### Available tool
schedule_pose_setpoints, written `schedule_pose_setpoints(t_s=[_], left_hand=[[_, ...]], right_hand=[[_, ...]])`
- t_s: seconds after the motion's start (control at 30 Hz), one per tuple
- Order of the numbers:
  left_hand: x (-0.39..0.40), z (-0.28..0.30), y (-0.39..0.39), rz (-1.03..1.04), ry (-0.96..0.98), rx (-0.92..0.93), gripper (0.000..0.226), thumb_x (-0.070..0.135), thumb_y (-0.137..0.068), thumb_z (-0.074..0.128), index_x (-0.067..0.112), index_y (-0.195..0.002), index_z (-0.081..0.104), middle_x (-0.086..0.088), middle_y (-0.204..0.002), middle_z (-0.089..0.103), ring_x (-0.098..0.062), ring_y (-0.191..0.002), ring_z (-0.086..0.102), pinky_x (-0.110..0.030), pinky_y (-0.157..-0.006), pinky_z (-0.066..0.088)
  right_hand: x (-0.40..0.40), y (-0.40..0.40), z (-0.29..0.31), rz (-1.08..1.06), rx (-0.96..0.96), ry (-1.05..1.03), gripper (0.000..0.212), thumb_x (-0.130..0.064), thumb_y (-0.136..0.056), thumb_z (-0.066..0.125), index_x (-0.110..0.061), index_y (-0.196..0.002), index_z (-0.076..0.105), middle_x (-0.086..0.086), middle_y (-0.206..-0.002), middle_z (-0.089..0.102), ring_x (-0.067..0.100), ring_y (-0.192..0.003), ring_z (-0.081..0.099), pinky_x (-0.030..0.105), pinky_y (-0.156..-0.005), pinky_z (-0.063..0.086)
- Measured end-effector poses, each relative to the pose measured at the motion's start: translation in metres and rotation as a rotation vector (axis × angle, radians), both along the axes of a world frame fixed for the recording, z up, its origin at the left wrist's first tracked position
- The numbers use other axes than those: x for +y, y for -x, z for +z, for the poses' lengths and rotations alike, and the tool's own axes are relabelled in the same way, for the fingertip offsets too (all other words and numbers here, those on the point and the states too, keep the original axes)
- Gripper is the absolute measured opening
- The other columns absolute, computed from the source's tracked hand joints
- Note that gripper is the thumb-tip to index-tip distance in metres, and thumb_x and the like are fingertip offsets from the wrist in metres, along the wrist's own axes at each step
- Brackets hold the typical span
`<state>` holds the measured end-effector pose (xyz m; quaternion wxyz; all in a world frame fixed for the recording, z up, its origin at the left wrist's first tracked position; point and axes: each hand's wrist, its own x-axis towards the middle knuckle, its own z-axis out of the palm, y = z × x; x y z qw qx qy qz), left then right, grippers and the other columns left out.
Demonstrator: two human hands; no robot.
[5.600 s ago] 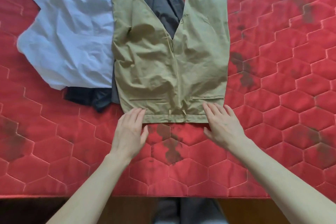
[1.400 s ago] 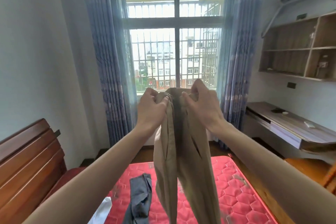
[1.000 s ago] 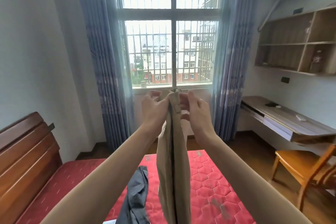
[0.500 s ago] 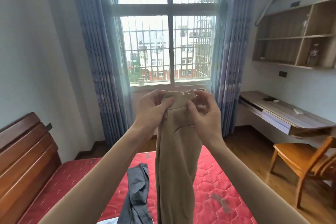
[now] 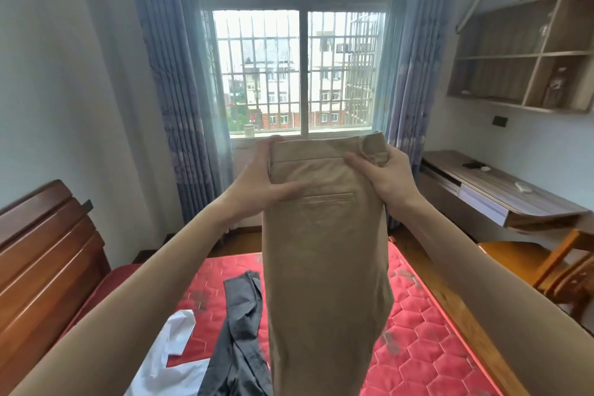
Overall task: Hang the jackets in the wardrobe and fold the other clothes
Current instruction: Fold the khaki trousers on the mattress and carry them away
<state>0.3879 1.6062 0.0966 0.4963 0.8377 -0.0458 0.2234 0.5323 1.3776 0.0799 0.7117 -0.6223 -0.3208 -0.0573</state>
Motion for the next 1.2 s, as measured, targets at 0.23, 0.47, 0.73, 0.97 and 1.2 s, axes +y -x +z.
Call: schedule_pose_setpoints(t_s=[0.23,0.47,0.73,0.97,1.2], left_hand=[[0.008,0.005,0.0,0.042,-0.332,-0.087,0.021,0.021,-0.102,0.066,0.017,-0.109,0.047,0.005,-0.104,0.066,-0.007,-0.095,0.064,-0.039,-0.083,0.062],[-0.013,0.001,-0.013,-0.023,-0.258,-0.03,0.023,0.026,-0.103,0.065,0.019,-0.111,0.045,0.003,-0.108,0.063,0.003,-0.093,0.065,-0.023,-0.074,0.059],[-0.033,0.026,-0.025,-0.216,-0.588,0.289,0.051,0.028,-0.08,0.09,0.025,-0.126,0.067,0.005,-0.104,0.075,-0.013,-0.097,0.072,-0.041,-0.086,0.061],[-0.033,0.049,-0.046,-0.352,-0.639,0.639,0.037,0.043,-0.076,0.092,0.024,-0.105,0.08,0.01,-0.1,0.081,-0.01,-0.092,0.077,-0.027,-0.08,0.063],[-0.009,0.042,-0.113,-0.14,-0.845,0.949,0.037,0.032,-0.082,0.089,0.013,-0.107,0.072,-0.005,-0.1,0.079,-0.024,-0.085,0.079,-0.036,-0.074,0.066]], right_hand=[[-0.039,0.003,0.037,0.016,-0.255,0.439,0.039,-0.042,-0.079,0.09,-0.025,-0.11,0.074,-0.006,-0.104,0.078,0.012,-0.098,0.075,0.03,-0.086,0.062],[-0.07,-0.008,0.08,0.224,-0.256,1.017,0.05,-0.059,-0.07,0.09,-0.023,-0.103,0.082,-0.004,-0.1,0.08,0.018,-0.096,0.077,0.041,-0.089,0.064],[-0.076,-0.011,0.059,0.359,-0.079,1.027,0.031,-0.046,-0.076,0.089,-0.029,-0.101,0.082,-0.003,-0.106,0.08,0.019,-0.099,0.078,0.039,-0.083,0.065],[-0.058,-0.034,0.086,0.603,0.082,1.421,0.032,-0.036,-0.075,0.094,-0.03,-0.104,0.081,-0.001,-0.114,0.079,0.027,-0.105,0.077,0.042,-0.084,0.065],[0.011,-0.072,0.068,0.404,-0.143,1.485,0.027,-0.034,-0.081,0.089,-0.026,-0.105,0.081,-0.007,-0.103,0.081,0.016,-0.093,0.078,0.028,-0.075,0.064]])
